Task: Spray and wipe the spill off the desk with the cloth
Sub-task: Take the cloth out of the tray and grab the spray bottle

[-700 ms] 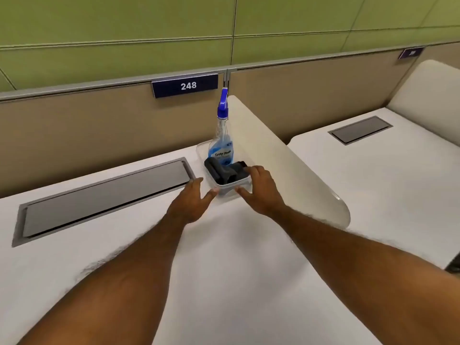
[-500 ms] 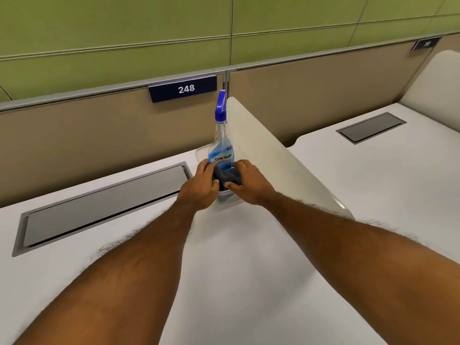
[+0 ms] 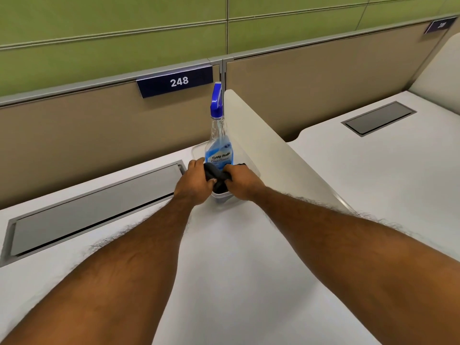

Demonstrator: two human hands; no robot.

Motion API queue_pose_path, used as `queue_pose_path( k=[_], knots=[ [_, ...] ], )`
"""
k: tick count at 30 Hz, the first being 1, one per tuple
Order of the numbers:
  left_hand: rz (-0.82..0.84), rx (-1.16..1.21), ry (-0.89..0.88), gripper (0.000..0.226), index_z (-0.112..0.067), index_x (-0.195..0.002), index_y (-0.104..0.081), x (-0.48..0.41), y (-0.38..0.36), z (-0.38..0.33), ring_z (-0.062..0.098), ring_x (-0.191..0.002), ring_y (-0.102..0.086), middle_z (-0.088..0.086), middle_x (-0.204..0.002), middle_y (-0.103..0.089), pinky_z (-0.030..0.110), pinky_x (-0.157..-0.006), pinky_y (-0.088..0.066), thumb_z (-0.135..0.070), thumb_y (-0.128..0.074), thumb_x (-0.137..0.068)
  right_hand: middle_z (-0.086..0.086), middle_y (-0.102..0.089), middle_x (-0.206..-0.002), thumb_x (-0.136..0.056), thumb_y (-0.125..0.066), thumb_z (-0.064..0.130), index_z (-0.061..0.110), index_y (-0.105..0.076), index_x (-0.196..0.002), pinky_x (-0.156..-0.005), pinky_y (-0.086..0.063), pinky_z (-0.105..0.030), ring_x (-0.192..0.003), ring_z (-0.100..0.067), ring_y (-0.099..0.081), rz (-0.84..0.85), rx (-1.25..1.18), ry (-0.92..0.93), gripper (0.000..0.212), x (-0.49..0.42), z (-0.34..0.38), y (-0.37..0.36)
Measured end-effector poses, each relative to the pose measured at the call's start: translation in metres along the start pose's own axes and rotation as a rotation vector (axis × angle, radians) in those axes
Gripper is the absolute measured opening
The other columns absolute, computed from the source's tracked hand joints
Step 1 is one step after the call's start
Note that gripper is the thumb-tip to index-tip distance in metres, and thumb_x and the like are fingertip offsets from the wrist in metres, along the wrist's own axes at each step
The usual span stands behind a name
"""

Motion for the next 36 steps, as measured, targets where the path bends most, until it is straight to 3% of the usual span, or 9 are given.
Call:
queue_pose_path(
  k=[8,11,15,18,21,24,27,30,36],
  knots=[
    [-0.2,0.58,0.094,0.069,-0.012,-0.141,-0.04,0.0,0.017,-0.009,0.027,-0.115,-0.059,0.01,-0.132,-0.054,0.037,-0.099,-0.051,-0.013,-0.076,-0.082,-0.012,-0.066,-0.111,-0.096,-0.049,0.007,0.009,-0.058,-0.115,-0.095,-0.053,-0.037,-0.098,-0.023,-0.061,-0.279,-0.449,-0.043,0.021,0.006,-0.006,0.031],
    [-0.272,0.601,0.085,0.072,-0.012,-0.14,-0.04,0.008,0.026,-0.019,0.022,-0.117,-0.055,0.008,-0.133,-0.051,0.033,-0.102,-0.047,-0.019,-0.078,-0.08,-0.011,-0.063,-0.11,-0.098,-0.048,0.006,0.006,-0.056,-0.116,-0.098,-0.052,-0.042,-0.101,-0.025,-0.06,-0.282,-0.551,-0.007,0.02,0.008,-0.003,0.043],
    [-0.254,0.604,0.01,0.06,-0.01,-0.134,-0.047,0.015,0.039,-0.039,0.023,-0.119,-0.055,0.011,-0.135,-0.049,0.036,-0.103,-0.048,-0.006,-0.074,-0.08,-0.01,-0.06,-0.109,-0.099,-0.046,0.005,0.004,-0.054,-0.118,-0.098,-0.052,-0.042,-0.102,-0.025,-0.06,-0.317,-0.621,0.025,0.02,0.017,0.006,0.063],
    [-0.271,0.665,0.04,0.054,-0.009,-0.132,-0.05,0.021,0.061,-0.043,0.023,-0.111,-0.059,0.008,-0.13,-0.056,0.033,-0.093,-0.054,-0.002,-0.067,-0.081,-0.012,-0.06,-0.11,-0.096,-0.05,0.001,0.002,-0.052,-0.118,-0.093,-0.054,-0.039,-0.103,-0.026,-0.061,-0.399,-0.745,0.057,0.021,0.025,0.016,0.088],
    [-0.191,0.774,0.095,0.029,-0.009,-0.111,-0.063,0.024,0.086,-0.045,0.018,-0.086,-0.062,0.008,-0.104,-0.065,0.025,-0.07,-0.054,-0.005,-0.062,-0.083,-0.011,-0.064,-0.11,-0.095,-0.059,0.008,0.008,-0.054,-0.115,-0.089,-0.055,-0.034,-0.102,-0.027,-0.064,-0.469,-0.855,0.084,0.02,0.032,0.033,0.115],
    [-0.034,0.778,0.105,0.01,-0.01,-0.081,-0.063,0.03,0.109,-0.044,0.025,-0.078,-0.056,0.012,-0.082,-0.062,0.034,-0.068,-0.047,-0.003,-0.057,-0.078,-0.014,-0.066,-0.108,-0.095,-0.061,0.012,0.002,-0.058,-0.116,-0.094,-0.054,-0.04,-0.099,-0.025,-0.064,-0.492,-0.868,0.154,0.024,0.035,0.06,0.138],
    [0.221,0.822,0.058,0.013,-0.011,-0.092,-0.069,0.046,0.122,-0.043,0.024,-0.085,-0.067,0.006,-0.09,-0.073,0.031,-0.071,-0.052,-0.015,-0.065,-0.08,-0.01,-0.067,-0.105,-0.095,-0.061,0.012,0.003,-0.061,-0.117,-0.095,-0.053,-0.039,-0.098,-0.021,-0.064,-0.444,-0.742,0.241,0.024,0.043,0.094,0.147],
    [0.425,0.778,0.041,0.046,-0.017,-0.113,-0.067,0.071,0.126,-0.039,0.021,-0.095,-0.073,0.003,-0.105,-0.077,0.029,-0.075,-0.057,-0.034,-0.078,-0.072,-0.008,-0.07,-0.102,-0.094,-0.063,0.014,0.002,-0.066,-0.114,-0.091,-0.055,-0.035,-0.095,-0.018,-0.067,-0.35,-0.597,0.334,0.024,0.052,0.131,0.141],
    [0.366,0.851,0.109,0.032,-0.016,-0.114,-0.067,0.109,0.14,-0.018,0.026,-0.096,-0.073,0.008,-0.105,-0.077,0.035,-0.078,-0.058,-0.028,-0.071,-0.086,-0.001,-0.07,-0.1,-0.092,-0.067,0.018,0.006,-0.067,-0.115,-0.082,-0.051,-0.015,-0.091,-0.011,-0.065,-0.329,-0.357,0.457,0.026,0.075,0.185,0.132]
  ],
)
Point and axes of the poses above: each hand's wrist, its own x-axis away from the middle knuckle, its own y-axis out of the back of the hand, z = x × y, the point moved 8 cm from there along -x, towards the middle knuckle
